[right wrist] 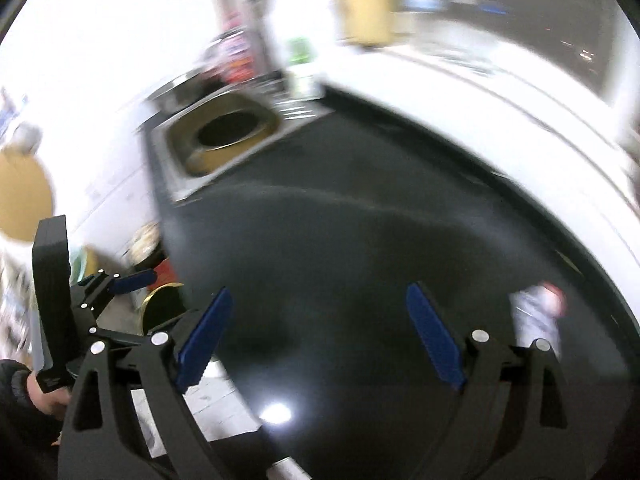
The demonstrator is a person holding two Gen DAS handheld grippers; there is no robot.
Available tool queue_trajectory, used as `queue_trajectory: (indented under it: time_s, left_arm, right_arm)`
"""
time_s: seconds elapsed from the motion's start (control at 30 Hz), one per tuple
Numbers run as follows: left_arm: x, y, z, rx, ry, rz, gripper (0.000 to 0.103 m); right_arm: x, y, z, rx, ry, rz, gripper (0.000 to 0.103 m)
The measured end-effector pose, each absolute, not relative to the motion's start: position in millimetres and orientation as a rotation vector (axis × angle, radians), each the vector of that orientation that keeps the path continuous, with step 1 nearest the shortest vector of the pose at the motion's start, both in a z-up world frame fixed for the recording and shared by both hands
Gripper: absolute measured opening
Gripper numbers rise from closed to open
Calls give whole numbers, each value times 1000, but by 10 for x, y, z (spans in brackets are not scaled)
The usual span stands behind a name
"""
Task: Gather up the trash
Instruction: 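Bring both open tools back over the countertop, then move the open left tool toward the silver blister pack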
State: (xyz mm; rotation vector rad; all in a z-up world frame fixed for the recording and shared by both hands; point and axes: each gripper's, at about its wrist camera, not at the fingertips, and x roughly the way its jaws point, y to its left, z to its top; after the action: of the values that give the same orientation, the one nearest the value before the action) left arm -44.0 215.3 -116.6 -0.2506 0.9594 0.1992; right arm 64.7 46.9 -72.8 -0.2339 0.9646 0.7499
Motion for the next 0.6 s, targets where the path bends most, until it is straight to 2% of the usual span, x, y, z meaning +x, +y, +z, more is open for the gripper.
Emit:
queue_trajectory:
  time_s: [0.27,0.6]
  left_arm:
    - [361,675,-1106,-169,1023,-16,89]
    - [726,-371,-1201,-97,1059,-65,89]
  right_arm:
    - [822,-1372,-696,-134,944,500,86]
    - [968,-2464,-941,-61,961,424,86]
